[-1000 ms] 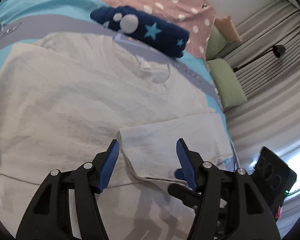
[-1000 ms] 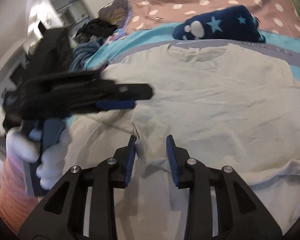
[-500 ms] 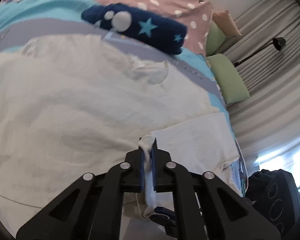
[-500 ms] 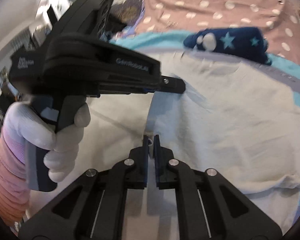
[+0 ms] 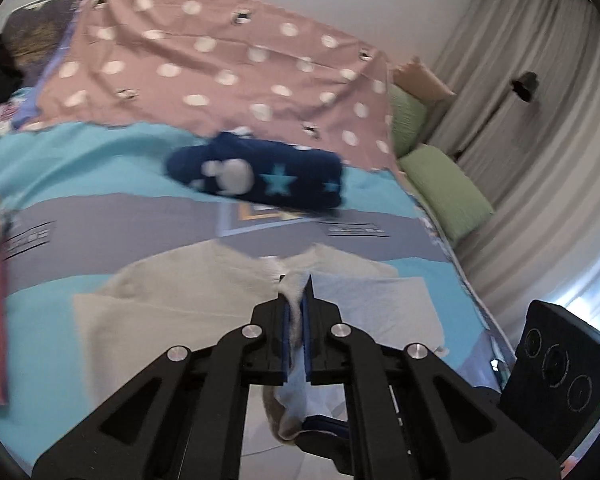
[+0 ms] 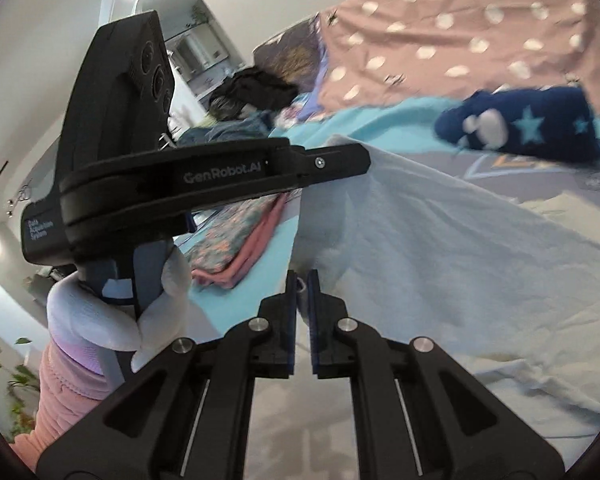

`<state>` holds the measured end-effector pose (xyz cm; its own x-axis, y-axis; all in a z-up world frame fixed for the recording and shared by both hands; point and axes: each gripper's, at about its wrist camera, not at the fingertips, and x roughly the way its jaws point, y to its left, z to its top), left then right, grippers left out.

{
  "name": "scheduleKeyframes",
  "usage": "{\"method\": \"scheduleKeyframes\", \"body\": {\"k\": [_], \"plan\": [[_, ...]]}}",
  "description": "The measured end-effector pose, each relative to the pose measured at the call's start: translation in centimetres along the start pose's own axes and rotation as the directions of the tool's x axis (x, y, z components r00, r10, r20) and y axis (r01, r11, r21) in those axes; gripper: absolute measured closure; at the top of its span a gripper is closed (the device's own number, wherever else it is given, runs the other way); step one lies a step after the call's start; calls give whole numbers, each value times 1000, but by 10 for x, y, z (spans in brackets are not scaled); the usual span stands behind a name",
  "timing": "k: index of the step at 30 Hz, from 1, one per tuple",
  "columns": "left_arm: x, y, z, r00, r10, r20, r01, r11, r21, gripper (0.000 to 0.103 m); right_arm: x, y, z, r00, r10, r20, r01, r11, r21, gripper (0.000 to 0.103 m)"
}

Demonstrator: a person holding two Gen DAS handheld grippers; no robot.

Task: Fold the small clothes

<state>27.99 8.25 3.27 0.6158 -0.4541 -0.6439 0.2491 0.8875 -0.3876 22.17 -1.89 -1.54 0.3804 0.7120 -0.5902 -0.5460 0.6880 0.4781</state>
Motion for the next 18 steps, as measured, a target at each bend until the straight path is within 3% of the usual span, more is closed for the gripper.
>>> {"method": "scheduleKeyframes", "body": {"k": [4,12,15,18], "plan": [[-4,47,-14,996,81,-35,-83,995,-56,98,32,8,-6,998,7,-57,-7,1000,8,98],[16,94,-45,986,126,-110,-141,980,-143,96,62,-3,-31,983,45,-178,-33,997,67,97],[29,106,-54,972,183,-145,-203,970,-136,88,64,-6,-38,977,75,-198,-56,993,99,97],[40,119,-61,958,233,-166,-255,958,-129,88,65,-7,-41,976,78,-203,-60,994,95,91]]}}
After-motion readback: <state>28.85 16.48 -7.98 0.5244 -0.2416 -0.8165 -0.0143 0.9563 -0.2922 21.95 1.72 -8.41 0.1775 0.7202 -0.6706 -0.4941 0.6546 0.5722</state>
